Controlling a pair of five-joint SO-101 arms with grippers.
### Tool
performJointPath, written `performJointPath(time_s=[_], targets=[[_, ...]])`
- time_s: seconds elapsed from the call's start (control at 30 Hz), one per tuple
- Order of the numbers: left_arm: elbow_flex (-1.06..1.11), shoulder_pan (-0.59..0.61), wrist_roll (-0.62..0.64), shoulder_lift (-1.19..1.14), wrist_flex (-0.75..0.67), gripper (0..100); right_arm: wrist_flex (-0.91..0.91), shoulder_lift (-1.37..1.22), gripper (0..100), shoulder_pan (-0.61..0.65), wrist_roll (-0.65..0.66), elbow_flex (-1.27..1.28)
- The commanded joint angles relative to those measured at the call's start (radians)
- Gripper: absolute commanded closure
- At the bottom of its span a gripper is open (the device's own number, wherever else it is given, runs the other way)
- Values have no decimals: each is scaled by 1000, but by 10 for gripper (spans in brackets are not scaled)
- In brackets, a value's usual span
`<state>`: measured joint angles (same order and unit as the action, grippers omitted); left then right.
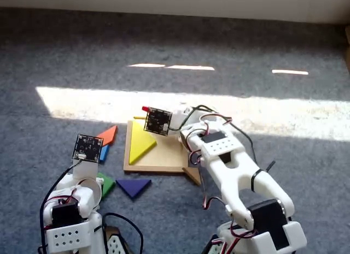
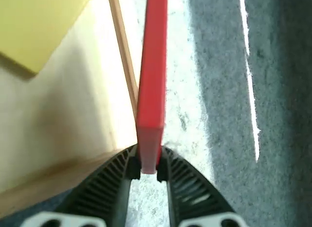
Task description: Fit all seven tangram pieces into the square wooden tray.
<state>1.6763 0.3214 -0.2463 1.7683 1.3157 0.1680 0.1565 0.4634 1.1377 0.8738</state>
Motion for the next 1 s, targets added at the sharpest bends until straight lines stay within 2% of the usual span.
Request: performJointPath(time_s=[0.0,0.23,0.43,0.73,0.87,0.97], targets=[[21,12,6,22,6,994,-58,25,991,10,9,-2],[21,12,6,22,6,994,-58,-76,983,10,3,-4],[21,12,6,22,6,994,-58,-41,860,21,3,4],[21,12,6,22,6,994,-42,68,859,21,3,7],[21,12,6,22,6,994,59,142,861,35,-3,5],[21,12,6,22,6,994,151,214,899,54,-124,4]])
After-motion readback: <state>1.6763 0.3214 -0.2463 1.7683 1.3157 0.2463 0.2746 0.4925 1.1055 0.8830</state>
